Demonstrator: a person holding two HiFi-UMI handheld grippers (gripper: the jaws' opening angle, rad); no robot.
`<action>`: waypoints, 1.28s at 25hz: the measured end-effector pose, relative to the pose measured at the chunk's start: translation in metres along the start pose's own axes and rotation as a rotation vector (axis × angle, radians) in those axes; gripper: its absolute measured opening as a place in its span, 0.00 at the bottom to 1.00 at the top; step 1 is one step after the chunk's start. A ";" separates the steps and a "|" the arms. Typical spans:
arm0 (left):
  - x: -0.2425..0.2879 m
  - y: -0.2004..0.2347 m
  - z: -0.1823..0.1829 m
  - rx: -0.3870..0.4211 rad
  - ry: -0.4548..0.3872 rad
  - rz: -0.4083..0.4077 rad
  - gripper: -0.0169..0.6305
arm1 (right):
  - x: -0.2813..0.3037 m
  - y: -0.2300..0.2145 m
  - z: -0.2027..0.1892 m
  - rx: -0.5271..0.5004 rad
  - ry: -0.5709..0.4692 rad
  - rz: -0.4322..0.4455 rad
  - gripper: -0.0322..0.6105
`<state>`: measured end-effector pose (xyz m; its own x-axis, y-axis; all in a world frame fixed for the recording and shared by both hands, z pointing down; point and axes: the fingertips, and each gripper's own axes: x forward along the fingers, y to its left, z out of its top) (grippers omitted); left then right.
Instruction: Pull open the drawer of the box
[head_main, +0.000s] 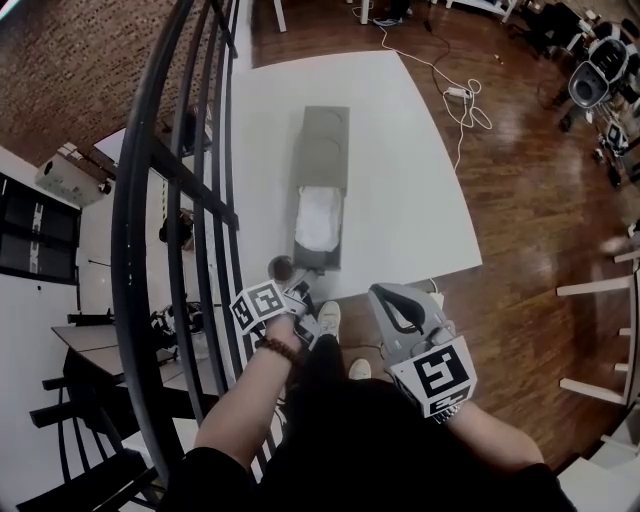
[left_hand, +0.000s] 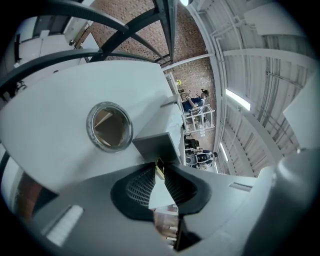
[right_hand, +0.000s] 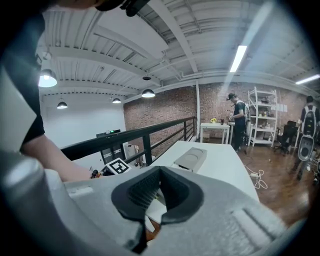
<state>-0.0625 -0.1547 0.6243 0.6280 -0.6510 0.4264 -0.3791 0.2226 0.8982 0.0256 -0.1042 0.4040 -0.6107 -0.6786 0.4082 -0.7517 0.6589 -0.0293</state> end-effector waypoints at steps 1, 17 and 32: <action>-0.002 0.001 -0.002 -0.002 -0.001 0.001 0.14 | -0.001 0.002 0.000 -0.003 -0.001 0.003 0.04; -0.019 0.006 -0.017 -0.004 -0.025 -0.010 0.13 | -0.022 0.022 -0.008 -0.021 -0.012 0.018 0.04; -0.015 0.012 -0.017 -0.039 -0.033 -0.009 0.13 | -0.033 0.027 -0.009 -0.028 -0.007 0.004 0.04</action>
<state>-0.0647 -0.1299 0.6310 0.6084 -0.6763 0.4153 -0.3466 0.2443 0.9056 0.0279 -0.0614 0.3980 -0.6153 -0.6783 0.4016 -0.7421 0.6703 -0.0049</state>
